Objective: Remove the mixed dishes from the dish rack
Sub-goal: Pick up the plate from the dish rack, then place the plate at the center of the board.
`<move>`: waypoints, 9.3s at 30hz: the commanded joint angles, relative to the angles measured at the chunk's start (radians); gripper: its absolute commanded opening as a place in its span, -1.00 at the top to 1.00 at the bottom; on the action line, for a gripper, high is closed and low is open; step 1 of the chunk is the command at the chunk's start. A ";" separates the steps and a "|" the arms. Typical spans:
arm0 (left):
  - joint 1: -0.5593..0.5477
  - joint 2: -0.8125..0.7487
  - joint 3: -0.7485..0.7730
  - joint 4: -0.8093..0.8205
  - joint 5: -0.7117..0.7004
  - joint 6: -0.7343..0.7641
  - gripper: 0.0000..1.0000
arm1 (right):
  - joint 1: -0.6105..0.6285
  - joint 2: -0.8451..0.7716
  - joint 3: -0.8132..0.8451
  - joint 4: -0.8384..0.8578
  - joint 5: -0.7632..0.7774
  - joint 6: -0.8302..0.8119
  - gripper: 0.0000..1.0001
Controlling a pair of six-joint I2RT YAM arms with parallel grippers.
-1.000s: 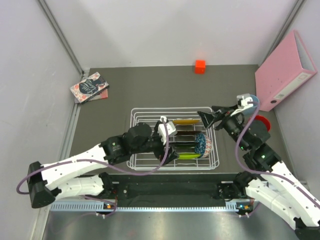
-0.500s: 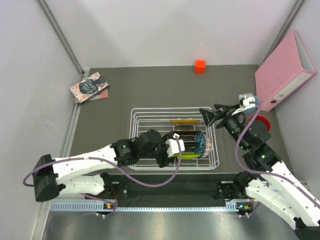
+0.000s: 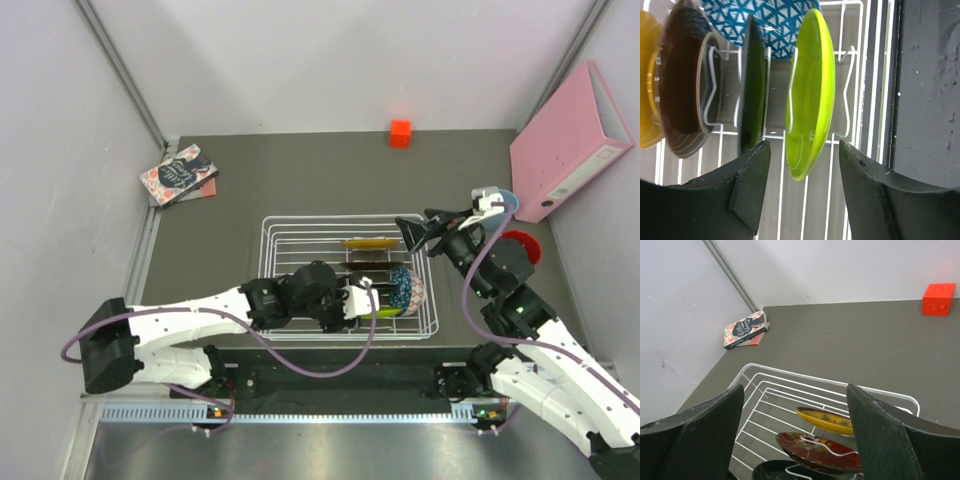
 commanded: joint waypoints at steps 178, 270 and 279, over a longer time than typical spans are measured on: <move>0.913 0.094 0.017 0.884 0.470 -1.858 -0.98 | -0.036 0.450 0.390 -0.040 -0.160 0.199 1.00; 1.380 0.589 0.264 0.061 0.018 -1.215 0.65 | -0.047 0.291 0.138 -0.089 -0.157 0.115 -0.99; 1.380 0.566 0.195 0.006 0.007 -1.203 -0.19 | -0.047 0.297 0.143 -0.100 -0.148 0.093 -0.99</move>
